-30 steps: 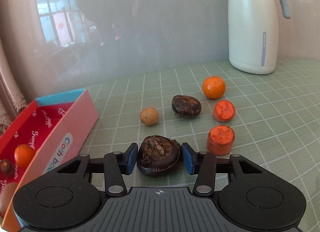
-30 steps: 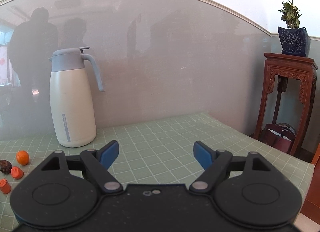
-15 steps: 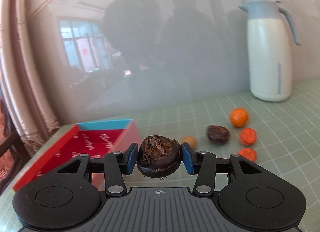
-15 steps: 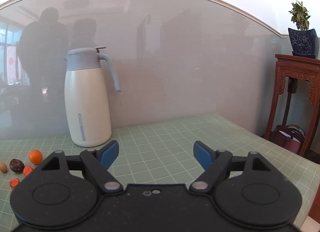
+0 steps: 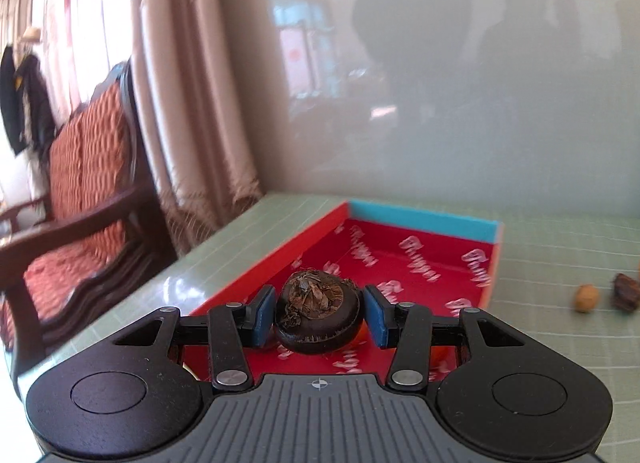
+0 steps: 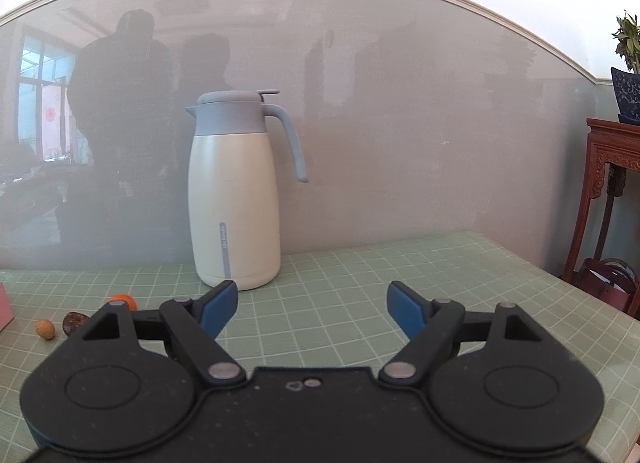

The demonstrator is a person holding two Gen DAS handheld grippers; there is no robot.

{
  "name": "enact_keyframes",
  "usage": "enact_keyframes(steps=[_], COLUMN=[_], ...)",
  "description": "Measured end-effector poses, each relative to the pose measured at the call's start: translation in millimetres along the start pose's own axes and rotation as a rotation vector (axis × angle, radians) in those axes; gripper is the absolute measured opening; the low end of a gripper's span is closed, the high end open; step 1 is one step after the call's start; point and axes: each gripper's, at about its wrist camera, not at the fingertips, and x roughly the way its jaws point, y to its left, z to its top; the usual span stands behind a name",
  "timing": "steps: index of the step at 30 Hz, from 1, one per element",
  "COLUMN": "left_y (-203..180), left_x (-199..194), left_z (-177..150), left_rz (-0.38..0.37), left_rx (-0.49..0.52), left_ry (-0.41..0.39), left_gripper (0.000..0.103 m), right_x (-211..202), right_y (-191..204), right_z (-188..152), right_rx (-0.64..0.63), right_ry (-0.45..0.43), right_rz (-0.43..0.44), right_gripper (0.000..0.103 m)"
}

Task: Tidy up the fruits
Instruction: 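Lower the chestnut into the box and open the left gripper, then move the right gripper to the cut orange piece and close on it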

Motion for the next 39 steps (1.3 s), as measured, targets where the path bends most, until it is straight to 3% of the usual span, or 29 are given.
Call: enact_keyframes(steps=[7, 13, 14, 15, 17, 24, 27, 29, 36, 39], left_y=[25, 24, 24, 24, 25, 46, 61, 68, 100, 118], left_x=[37, 35, 34, 31, 24, -10, -30, -41, -63, -70], left_z=[-6, -7, -7, -7, -6, -6, -9, -13, -36, -43], left_rz=[0.01, 0.028, 0.027, 0.034, 0.046, 0.055, 0.086, 0.117, 0.179, 0.216], left_rx=[-0.09, -0.068, -0.068, -0.074, -0.076, -0.121, -0.148, -0.139, -0.151, -0.184], left_ry=[0.138, 0.132, 0.127, 0.124, 0.094, 0.033, 0.001, -0.021, 0.017, 0.019], left_gripper=[0.047, 0.05, 0.058, 0.076, 0.084, 0.085, 0.095, 0.095, 0.095, 0.095], right_x=[0, -1, -1, -2, -2, 0, 2, 5, 12, 18], right_y=[21, 33, 35, 37, 41, 54, 66, 76, 118, 132], right_z=[1, 1, 1, 0, 0, -2, -5, -9, -20, -24], right_rx=[-0.025, -0.035, -0.038, -0.04, -0.046, -0.061, -0.079, -0.093, -0.158, -0.169], right_ry=[0.003, 0.005, 0.006, 0.006, 0.006, 0.026, 0.053, 0.087, 0.181, 0.225], right_rz=[0.035, 0.063, 0.067, 0.072, 0.078, 0.127, 0.173, 0.214, 0.357, 0.399], right_gripper=[0.082, 0.082, 0.082, 0.082, 0.082, 0.082, 0.082, 0.081, 0.078, 0.071])
